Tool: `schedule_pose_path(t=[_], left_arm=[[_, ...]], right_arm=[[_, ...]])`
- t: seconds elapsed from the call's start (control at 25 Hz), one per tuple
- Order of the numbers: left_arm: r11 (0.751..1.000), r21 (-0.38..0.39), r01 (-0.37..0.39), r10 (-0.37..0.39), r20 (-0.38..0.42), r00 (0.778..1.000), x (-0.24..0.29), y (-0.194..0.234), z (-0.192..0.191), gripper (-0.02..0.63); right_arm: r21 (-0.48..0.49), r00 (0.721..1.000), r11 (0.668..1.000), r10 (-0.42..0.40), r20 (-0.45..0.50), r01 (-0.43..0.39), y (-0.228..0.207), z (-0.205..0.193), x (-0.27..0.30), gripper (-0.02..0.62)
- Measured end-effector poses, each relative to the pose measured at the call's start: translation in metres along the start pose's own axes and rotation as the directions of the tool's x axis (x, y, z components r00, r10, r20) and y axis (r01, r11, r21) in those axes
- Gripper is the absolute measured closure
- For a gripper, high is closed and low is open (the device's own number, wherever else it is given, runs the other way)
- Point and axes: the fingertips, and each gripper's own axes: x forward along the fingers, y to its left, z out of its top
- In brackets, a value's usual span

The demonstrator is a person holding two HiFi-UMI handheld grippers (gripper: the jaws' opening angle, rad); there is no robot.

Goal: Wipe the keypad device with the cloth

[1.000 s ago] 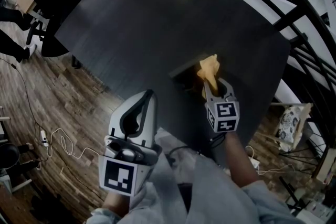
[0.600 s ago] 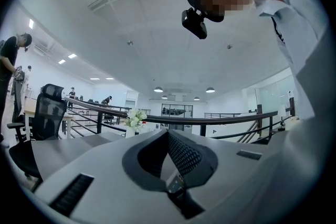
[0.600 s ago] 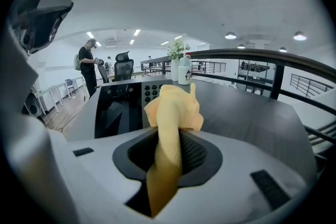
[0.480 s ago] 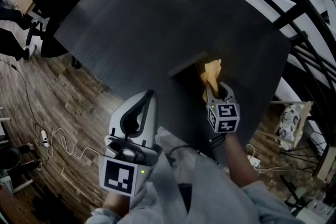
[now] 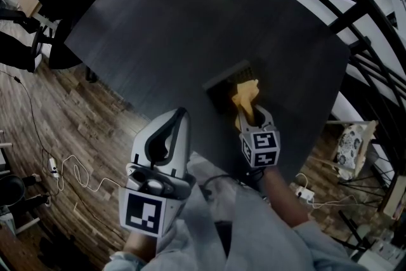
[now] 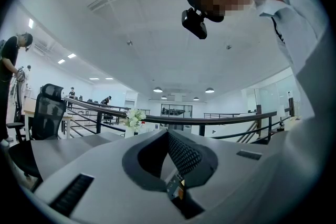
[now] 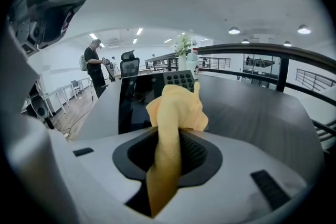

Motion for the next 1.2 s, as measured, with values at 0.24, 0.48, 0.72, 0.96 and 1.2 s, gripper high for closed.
schedule_pose_path(t=[0.24, 0.48, 0.72, 0.96, 1.2], left_arm=[[1.000, -0.003, 0.005, -0.005, 0.004, 1.000, -0.002, -0.005, 0.001, 0.592], [1.000, -0.006, 0.014, -0.014, 0.006, 1.000, -0.002, -0.010, 0.001, 0.593], [1.000, -0.003, 0.016, -0.016, 0.010, 1.000, -0.005, -0.013, 0.002, 0.592], [1.000, 0.001, 0.017, -0.017, 0.019, 1.000, -0.006, -0.016, 0.006, 0.592], [1.000, 0.002, 0.016, -0.016, 0.025, 1.000, -0.008, -0.017, 0.007, 0.592]], right_arm=[[0.011, 1.000, 0.999, 0.030, 0.000, -0.030, 0.021, -0.003, -0.003, 0.494], [0.007, 0.999, 0.999, 0.054, 0.000, -0.054, 0.040, -0.005, -0.005, 0.494], [-0.052, 0.994, 0.992, 0.114, -0.004, -0.114, 0.068, -0.005, -0.008, 0.494], [-0.107, 0.986, 0.980, 0.169, -0.014, -0.169, 0.092, -0.005, -0.010, 0.494], [-0.168, 0.981, 0.966, 0.189, -0.046, -0.194, 0.101, -0.008, -0.011, 0.494]])
